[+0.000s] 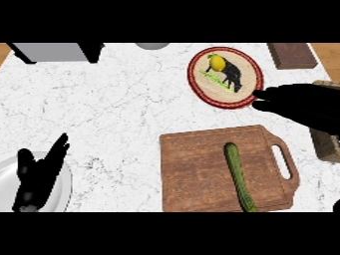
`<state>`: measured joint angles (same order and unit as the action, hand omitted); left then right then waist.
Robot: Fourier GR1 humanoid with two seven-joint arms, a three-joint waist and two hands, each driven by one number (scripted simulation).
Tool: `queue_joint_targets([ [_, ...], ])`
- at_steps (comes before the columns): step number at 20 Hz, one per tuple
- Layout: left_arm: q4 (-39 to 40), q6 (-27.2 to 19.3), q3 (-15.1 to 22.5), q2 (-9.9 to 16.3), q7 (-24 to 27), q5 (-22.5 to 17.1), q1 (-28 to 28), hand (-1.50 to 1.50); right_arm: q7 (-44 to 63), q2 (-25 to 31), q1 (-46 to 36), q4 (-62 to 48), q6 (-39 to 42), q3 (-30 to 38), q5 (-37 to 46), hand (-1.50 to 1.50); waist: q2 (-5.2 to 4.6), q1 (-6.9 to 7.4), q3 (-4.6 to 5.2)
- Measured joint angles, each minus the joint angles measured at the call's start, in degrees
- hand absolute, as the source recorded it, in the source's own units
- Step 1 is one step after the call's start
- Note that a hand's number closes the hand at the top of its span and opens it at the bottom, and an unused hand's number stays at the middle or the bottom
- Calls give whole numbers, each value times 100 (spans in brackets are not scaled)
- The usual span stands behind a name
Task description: Pick the squash from the cutting board and place it in the basket
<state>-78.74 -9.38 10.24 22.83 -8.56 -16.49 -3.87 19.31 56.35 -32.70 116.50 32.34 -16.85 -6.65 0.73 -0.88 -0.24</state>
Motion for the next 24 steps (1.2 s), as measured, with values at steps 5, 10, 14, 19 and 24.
queue_joint_targets([
  [5,-134,-37,17,-38,-85,67,-57,0,24,747,-86,-126,1041,480,-627,-150,-18,30,-6],
  [10,-239,-108,50,-133,-198,188,-98,0,-3,930,11,-154,1609,830,-844,-150,-30,58,-8],
  [14,-372,-58,16,-122,-428,189,-146,0,90,657,347,61,1635,897,-691,-150,-37,70,-7],
  [19,-268,102,-70,-162,-288,213,-155,0,140,-5,694,207,1472,711,-155,-150,-44,101,-16],
  [24,-407,121,-113,-207,-300,293,-243,0,36,-641,990,251,1344,439,559,-150,-44,117,-21],
])
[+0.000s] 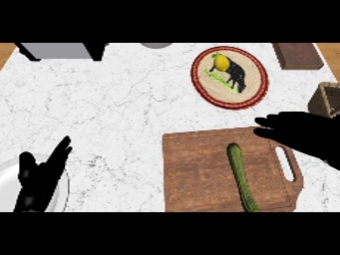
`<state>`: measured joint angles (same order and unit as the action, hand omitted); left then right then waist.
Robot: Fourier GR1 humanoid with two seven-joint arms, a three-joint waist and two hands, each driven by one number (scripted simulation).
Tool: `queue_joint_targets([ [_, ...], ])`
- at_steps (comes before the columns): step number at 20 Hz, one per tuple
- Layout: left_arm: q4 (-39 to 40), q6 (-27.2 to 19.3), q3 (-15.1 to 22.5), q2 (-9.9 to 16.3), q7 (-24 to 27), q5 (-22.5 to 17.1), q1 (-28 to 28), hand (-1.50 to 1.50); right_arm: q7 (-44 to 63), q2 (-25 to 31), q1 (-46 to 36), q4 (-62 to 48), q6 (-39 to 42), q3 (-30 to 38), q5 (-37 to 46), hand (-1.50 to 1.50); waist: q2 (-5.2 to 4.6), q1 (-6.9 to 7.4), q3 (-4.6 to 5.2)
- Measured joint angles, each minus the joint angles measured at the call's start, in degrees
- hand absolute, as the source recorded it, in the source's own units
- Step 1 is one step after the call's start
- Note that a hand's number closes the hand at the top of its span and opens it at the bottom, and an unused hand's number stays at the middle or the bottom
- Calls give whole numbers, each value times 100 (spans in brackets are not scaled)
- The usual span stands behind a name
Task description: Pick the squash from the cutting board and place it in the basket
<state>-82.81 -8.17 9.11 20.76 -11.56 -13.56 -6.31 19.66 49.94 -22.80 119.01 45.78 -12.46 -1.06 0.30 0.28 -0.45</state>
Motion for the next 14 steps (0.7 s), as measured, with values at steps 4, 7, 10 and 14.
queue_joint_targets([
  [4,125,62,-36,-85,12,47,62,0,-260,-379,266,-46,-99,-221,733,-150,1,-5,-7],
  [7,99,108,-76,-99,-19,57,55,0,-534,-545,456,-167,-230,-474,1450,-150,1,2,-12],
  [10,98,30,-40,-217,35,179,50,0,-637,-723,620,-243,-318,-732,1925,-150,4,-3,-13],
  [14,60,78,-112,-203,-104,201,55,0,-1035,-924,830,-550,-548,-957,2538,-150,2,-2,-11],
])
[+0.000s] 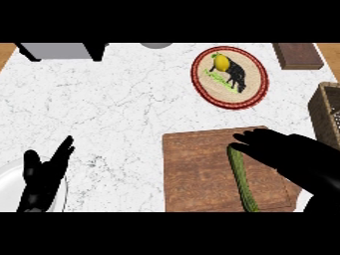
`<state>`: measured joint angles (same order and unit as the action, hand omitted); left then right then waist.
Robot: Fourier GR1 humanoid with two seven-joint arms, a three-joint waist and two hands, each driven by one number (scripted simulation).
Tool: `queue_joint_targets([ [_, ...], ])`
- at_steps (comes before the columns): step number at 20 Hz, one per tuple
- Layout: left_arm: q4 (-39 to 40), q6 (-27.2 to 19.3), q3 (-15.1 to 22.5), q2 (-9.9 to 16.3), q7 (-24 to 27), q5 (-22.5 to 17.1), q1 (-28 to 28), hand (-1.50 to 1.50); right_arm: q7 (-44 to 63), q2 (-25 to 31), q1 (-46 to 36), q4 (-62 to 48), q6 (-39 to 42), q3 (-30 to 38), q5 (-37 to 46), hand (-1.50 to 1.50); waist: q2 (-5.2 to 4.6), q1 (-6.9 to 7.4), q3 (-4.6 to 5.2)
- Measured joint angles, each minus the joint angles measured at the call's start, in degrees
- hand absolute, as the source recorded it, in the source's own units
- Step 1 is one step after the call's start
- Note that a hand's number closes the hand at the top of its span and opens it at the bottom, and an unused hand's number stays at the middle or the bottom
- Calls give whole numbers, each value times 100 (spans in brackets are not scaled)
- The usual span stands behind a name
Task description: Pick the squash from the cutting board and place it in the basket
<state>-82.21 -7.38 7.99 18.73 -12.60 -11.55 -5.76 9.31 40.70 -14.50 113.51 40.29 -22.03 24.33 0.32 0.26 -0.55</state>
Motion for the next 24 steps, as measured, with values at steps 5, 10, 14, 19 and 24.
queue_joint_targets([
  [5,66,121,-81,-38,75,37,-8,0,-513,-211,111,-445,-262,-147,569,-150,2,0,-2],
  [10,32,226,-173,-41,45,76,-40,0,-813,-438,213,-737,-500,-202,1042,-150,6,-6,-3],
  [14,-92,157,-198,-116,-79,180,-73,0,-1060,-637,326,-989,-724,-248,1392,-150,3,-5,5],
  [19,-6,299,-296,-131,-25,214,-52,0,-1321,-813,369,-1213,-812,-225,1654,-150,6,-8,0],
  [24,40,328,-326,-216,-69,289,6,0,-1285,-1176,306,-1512,-933,-479,2125,-150,9,-2,-7],
])
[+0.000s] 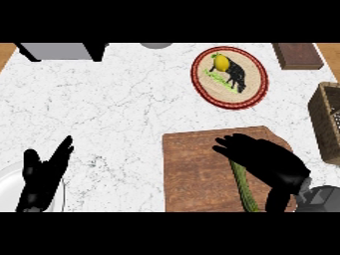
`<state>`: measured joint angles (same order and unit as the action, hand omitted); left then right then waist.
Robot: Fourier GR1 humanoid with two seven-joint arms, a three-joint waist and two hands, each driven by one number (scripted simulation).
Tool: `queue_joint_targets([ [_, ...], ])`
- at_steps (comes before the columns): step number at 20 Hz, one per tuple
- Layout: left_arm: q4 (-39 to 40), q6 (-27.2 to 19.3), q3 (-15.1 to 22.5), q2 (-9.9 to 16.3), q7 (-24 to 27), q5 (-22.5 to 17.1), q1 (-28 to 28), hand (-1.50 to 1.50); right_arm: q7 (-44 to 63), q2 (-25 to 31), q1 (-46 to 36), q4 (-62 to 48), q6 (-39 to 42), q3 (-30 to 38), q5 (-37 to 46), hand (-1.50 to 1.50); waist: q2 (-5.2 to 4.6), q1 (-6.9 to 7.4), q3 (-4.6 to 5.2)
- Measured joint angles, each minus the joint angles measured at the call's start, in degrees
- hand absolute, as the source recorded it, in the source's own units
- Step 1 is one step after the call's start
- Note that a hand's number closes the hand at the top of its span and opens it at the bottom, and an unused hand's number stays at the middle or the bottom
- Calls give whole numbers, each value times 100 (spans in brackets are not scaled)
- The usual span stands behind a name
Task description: Pick the squash from the cutting board and place it in the basket
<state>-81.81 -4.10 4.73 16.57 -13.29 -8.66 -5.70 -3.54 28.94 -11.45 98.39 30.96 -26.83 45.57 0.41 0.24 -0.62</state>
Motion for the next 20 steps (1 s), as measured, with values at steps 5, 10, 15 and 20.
queue_joint_targets([
  [5,-72,-39,3,-87,41,123,-63,0,16,-77,17,-290,0,-145,405,-150,-1,-3,3],
  [10,-101,52,-88,-97,-17,122,-80,0,23,-238,48,-433,49,-172,644,-150,-5,-10,9],
  [15,-115,153,-179,-105,-30,145,-98,0,-293,-271,97,-713,-132,-64,820,-150,-6,-12,12],
  [20,-158,179,-230,-171,-95,222,-99,0,-448,-459,144,-976,-319,-9,1047,-150,-7,-11,14],
])
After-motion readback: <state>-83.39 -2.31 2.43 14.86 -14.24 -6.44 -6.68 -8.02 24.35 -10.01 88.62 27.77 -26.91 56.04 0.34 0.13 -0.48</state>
